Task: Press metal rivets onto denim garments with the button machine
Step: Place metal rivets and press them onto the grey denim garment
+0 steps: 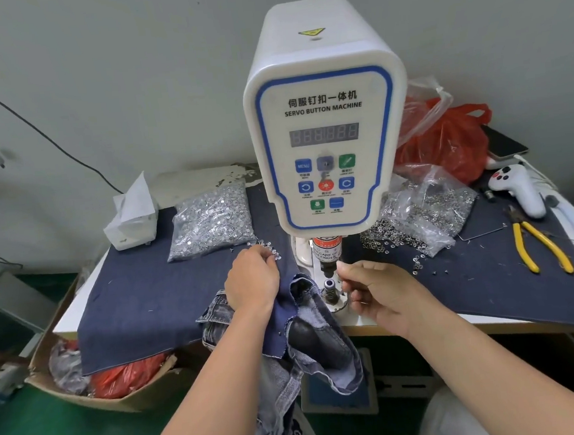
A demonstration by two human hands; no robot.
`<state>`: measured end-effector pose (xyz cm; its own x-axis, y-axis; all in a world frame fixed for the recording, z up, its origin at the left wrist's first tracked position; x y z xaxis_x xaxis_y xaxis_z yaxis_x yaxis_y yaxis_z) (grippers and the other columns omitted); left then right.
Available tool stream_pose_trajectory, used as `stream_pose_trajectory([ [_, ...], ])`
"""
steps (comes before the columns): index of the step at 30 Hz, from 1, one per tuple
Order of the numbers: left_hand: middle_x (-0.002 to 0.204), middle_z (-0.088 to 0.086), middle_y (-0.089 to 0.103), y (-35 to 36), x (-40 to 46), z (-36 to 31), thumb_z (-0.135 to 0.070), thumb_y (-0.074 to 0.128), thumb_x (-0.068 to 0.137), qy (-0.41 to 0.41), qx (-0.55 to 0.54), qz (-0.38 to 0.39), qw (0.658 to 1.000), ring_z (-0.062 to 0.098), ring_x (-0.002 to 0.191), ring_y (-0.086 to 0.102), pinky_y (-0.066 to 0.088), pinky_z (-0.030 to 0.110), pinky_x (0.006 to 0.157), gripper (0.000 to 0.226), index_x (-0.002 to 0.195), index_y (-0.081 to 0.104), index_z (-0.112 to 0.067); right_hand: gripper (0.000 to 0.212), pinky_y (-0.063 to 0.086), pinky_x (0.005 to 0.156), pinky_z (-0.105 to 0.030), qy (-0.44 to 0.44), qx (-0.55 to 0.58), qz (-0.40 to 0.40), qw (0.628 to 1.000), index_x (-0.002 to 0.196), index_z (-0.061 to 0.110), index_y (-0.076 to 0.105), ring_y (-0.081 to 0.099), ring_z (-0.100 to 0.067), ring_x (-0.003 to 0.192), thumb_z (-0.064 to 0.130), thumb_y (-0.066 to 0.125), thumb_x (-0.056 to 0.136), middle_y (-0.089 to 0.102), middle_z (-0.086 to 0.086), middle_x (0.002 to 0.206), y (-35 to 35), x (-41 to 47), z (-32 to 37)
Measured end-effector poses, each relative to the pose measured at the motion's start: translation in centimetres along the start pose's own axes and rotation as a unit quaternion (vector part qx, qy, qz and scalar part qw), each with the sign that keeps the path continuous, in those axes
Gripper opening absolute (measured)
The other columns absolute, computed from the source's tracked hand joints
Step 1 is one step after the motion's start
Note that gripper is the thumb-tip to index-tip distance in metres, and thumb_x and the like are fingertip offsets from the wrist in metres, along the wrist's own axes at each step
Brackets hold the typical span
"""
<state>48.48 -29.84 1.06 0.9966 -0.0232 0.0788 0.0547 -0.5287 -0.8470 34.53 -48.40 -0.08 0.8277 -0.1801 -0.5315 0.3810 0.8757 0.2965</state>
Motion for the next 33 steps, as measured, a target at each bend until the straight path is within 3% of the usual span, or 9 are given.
stream_pose_trajectory([
  [5,0.121,0.002,0.071,-0.1,-0.1,0.0,-0.032,0.059,0.104,-0.001,-0.002,0.004,1.0,0.032,0.107,0.067,0.055,0.045,0.087,0.019,0.116,0.073,-0.027,0.02,0.044,0.04,-0.021,0.029,0.079,-0.005,0.996,0.07,0.007,0.075,0.048,-0.009,0.044,0.015,0.078,0.088,0.063,-0.007,0.062,0.8,-0.3,-0.8],
  [16,0.117,0.004,0.071,0.0,-0.2,0.2,-0.032,0.053,0.107,-0.009,-0.019,-0.001,1.0,0.034,0.104,0.067,0.045,0.039,0.079,0.019,0.111,0.07,-0.024,0.03,0.054,0.046,-0.022,0.028,0.098,-0.013,0.995,0.067,0.001,0.077,0.062,-0.01,0.048,0.011,0.071,0.094,0.072,-0.013,0.069,1.3,-0.5,-1.1],
  [21,0.098,-0.009,0.07,-0.6,-0.6,0.7,-0.034,0.057,0.106,0.008,-0.102,-0.005,0.995,0.026,0.097,0.065,0.045,0.038,0.077,0.01,0.099,0.062,-0.03,0.023,0.056,0.048,-0.024,0.037,0.139,0.006,0.99,0.081,-0.004,0.073,0.064,-0.012,0.05,0.011,0.068,0.097,0.071,-0.013,0.068,1.8,-0.9,-1.2],
  [24,0.092,-0.023,0.066,-1.0,-1.1,0.9,-0.03,0.065,0.102,0.028,-0.188,0.007,0.982,0.013,0.096,0.063,0.04,0.031,0.08,0.012,0.092,0.06,-0.034,0.029,0.056,0.049,-0.024,0.029,0.134,0.02,0.99,0.074,-0.003,0.077,0.065,-0.013,0.052,0.011,0.066,0.098,0.071,-0.013,0.069,1.8,-1.1,-1.1],
  [26,0.095,-0.021,0.069,-1.5,-1.4,1.0,-0.027,0.069,0.099,0.038,-0.23,0.011,0.972,0.008,0.097,0.064,0.045,0.032,0.084,0.013,0.092,0.062,-0.035,0.031,0.056,0.049,-0.024,0.019,0.122,0.021,0.992,0.072,-0.002,0.078,0.065,-0.012,0.053,0.01,0.066,0.098,0.071,-0.013,0.07,1.6,-1.1,-0.9],
  [29,0.099,-0.018,0.076,-2.2,-2.0,0.8,-0.021,0.067,0.1,0.065,-0.259,0.025,0.963,0.004,0.098,0.069,0.051,0.029,0.092,0.015,0.101,0.069,-0.036,0.02,0.056,0.048,-0.023,0.002,0.115,0.008,0.993,0.083,-0.005,0.075,0.065,-0.011,0.052,0.007,0.067,0.097,0.071,-0.014,0.069,1.5,-1.0,-0.6],
  [33,0.091,-0.017,0.079,-2.9,-3.0,0.4,-0.013,0.064,0.102,0.076,-0.279,0.062,0.955,-0.003,0.099,0.07,0.051,0.023,0.095,0.024,0.096,0.075,-0.033,0.016,0.056,0.048,-0.022,-0.002,0.116,0.009,0.993,0.089,-0.006,0.073,0.065,-0.011,0.053,0.008,0.067,0.097,0.073,-0.015,0.072,1.6,-1.2,-0.5],
])
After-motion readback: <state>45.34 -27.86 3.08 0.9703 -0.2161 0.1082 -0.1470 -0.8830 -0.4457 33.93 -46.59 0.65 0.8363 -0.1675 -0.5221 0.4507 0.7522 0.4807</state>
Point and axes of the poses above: each hand's wrist, its own x-axis towards the middle knuckle, its own y-axis out of the palm, z = x × y, the point moved 7 cm from there along x, towards the middle knuckle
